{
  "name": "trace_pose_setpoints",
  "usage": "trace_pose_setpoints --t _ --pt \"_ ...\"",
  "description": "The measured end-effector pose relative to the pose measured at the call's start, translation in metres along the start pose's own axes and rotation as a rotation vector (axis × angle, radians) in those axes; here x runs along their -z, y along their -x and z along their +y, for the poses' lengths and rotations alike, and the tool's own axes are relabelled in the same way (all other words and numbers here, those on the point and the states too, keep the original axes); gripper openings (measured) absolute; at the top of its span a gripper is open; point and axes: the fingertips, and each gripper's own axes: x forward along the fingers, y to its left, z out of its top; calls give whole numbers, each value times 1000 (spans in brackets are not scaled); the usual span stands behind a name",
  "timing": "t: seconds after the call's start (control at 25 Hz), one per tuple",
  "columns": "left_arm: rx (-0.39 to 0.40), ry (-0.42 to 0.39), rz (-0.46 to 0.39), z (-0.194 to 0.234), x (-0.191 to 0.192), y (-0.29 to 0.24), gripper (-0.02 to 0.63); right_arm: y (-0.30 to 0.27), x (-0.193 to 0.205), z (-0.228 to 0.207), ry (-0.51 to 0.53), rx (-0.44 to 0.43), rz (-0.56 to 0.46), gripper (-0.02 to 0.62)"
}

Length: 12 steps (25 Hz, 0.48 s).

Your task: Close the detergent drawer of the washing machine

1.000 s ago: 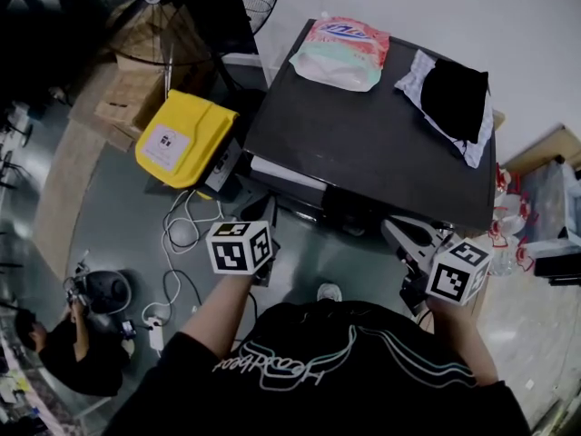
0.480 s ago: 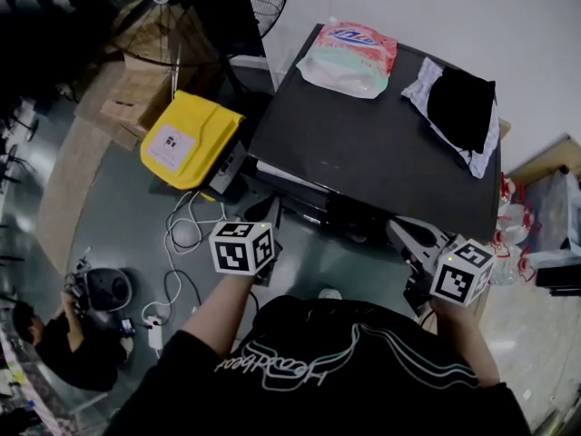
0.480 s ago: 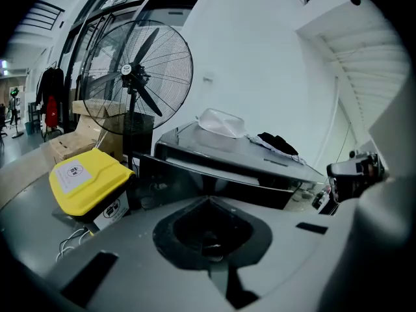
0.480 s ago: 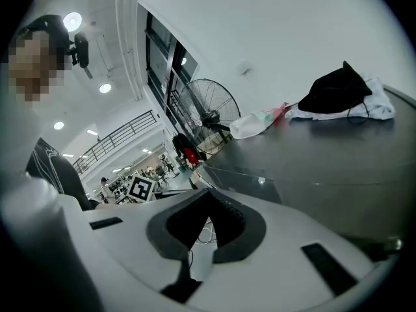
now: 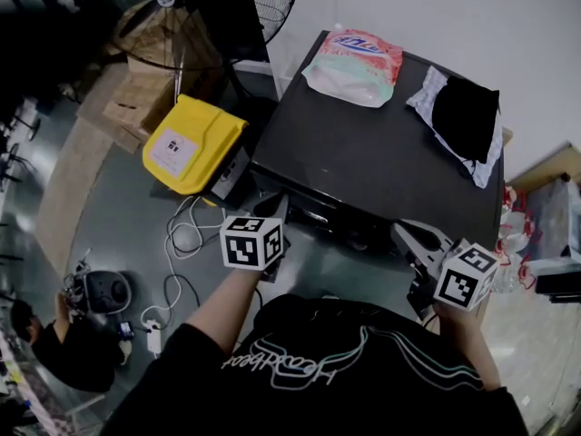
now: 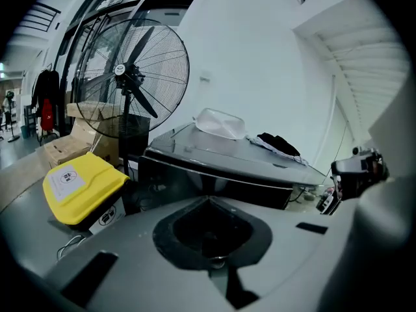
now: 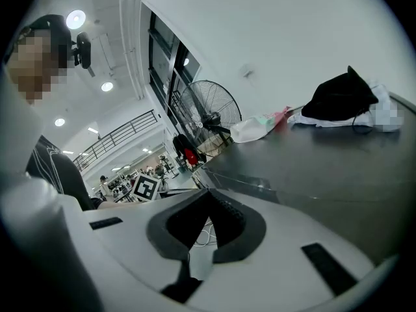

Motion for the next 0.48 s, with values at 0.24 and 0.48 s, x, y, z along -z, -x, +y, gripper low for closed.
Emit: trace_pose_setpoints --t 0.24,0.48 --pt "26 -34 7 -1 -2 0 21 -1 -2 1 0 0 -1 28" --pt "29 -29 -4 0 -3 -2 23 -4 0 1 -2 -5 7 28"
